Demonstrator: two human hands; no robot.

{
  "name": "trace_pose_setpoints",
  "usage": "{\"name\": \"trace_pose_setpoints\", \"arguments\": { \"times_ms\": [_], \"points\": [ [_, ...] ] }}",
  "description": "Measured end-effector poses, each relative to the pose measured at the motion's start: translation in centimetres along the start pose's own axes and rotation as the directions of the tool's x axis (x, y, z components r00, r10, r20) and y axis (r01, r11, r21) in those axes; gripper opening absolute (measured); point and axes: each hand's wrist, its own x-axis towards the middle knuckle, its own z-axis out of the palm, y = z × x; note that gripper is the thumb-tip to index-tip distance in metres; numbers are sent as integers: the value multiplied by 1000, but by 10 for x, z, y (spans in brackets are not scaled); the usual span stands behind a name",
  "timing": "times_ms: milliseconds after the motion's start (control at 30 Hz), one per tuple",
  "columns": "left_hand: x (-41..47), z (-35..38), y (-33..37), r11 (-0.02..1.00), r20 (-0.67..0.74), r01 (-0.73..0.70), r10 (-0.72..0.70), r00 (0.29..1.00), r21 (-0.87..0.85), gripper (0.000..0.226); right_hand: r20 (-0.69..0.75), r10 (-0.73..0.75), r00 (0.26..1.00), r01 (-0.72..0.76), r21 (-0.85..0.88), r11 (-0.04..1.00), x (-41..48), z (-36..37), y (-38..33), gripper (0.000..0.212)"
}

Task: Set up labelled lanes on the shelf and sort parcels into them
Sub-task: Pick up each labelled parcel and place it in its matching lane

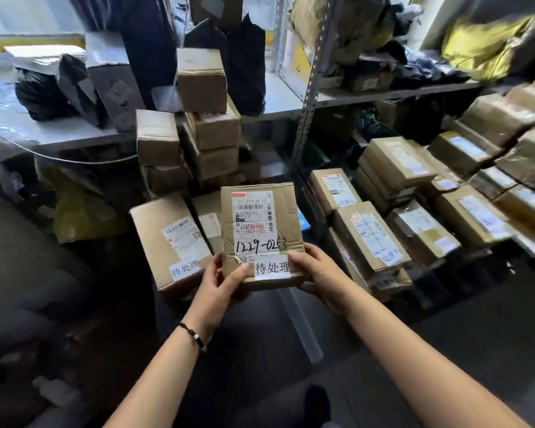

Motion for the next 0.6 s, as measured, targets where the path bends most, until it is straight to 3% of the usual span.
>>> {"name": "trace_pose_setpoints", "arguments": {
  "times_ms": [100,200,367,500,600],
  "points": [
    [-2,33,-17,994,-9,9,-8,1000,108,101,-26,48,999,-47,27,999,0,-40,10,36],
    [-1,67,-31,984,-17,53,-51,999,170,105,-23,64,998,-63,40,997,3,-77,19,37],
    [3,111,-54,961,-51,119,-109,993,251,84,-15,137,990,-136,71,988,13,-130,41,54],
    [8,128,-73,946,-180,188,-143,973,264,46,-43,212,976,-212,5,977,25,-162,64,67],
    [3,130,-82,935,-271,253,-184,945,248,34,-42,271,962,-273,-52,961,33,-171,79,70]
  ]
}}
